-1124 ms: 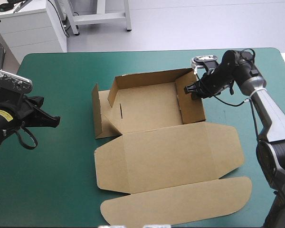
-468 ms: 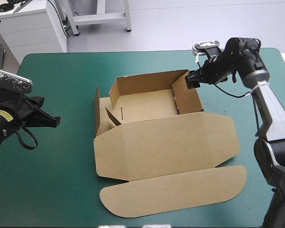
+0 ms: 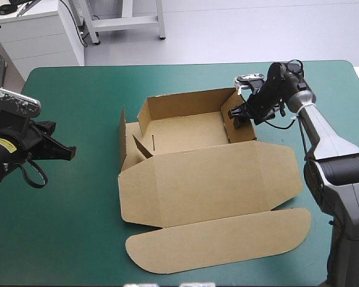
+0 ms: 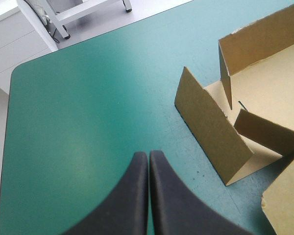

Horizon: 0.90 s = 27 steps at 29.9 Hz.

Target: Fold the box

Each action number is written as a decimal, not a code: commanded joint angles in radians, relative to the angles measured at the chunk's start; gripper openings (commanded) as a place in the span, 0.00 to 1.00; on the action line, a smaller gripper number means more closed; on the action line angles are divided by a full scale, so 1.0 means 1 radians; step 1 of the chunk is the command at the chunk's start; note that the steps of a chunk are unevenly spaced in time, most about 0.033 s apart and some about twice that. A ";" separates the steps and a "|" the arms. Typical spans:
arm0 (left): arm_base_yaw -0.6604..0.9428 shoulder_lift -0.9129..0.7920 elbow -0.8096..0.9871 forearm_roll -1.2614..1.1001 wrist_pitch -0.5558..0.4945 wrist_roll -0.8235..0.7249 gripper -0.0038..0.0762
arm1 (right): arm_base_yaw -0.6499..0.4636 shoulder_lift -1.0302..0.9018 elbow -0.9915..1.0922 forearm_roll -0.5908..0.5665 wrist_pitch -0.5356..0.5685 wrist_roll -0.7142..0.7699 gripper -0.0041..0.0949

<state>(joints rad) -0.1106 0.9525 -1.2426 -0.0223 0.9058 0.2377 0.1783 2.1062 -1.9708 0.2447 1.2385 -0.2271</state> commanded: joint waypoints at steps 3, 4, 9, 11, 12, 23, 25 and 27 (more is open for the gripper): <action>0.002 -0.013 -0.023 -0.006 -0.070 -0.009 0.04 | -0.003 -0.057 -0.028 0.028 -0.005 -0.013 0.37; 0.002 -0.013 -0.023 -0.006 -0.070 -0.009 0.04 | -0.003 -0.055 -0.028 0.039 0.000 -0.021 0.30; 0.002 -0.013 -0.019 -0.006 -0.070 -0.009 0.04 | -0.003 -0.048 -0.028 0.111 0.013 -0.083 0.02; 0.002 -0.013 -0.012 -0.006 -0.070 -0.009 0.04 | -0.003 -0.048 -0.028 0.119 0.003 -0.083 0.02; 0.002 -0.013 -0.005 -0.006 -0.070 -0.009 0.04 | -0.003 -0.048 -0.030 0.119 -0.005 -0.083 0.02; 0.002 -0.011 0.029 0.007 -0.067 -0.009 0.04 | -0.005 -0.160 -0.135 -0.003 0.016 -0.049 0.02; 0.002 -0.011 0.029 0.031 -0.069 -0.011 0.04 | -0.005 -0.205 -0.135 -0.036 0.016 -0.049 0.02; 0.002 -0.011 0.029 0.064 -0.066 -0.021 0.04 | -0.005 -0.246 -0.135 -0.062 0.016 -0.051 0.02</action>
<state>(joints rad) -0.1106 0.9534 -1.1886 0.0071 0.9047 0.2354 0.1775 1.9894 -2.0679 0.1948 1.2396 -0.2768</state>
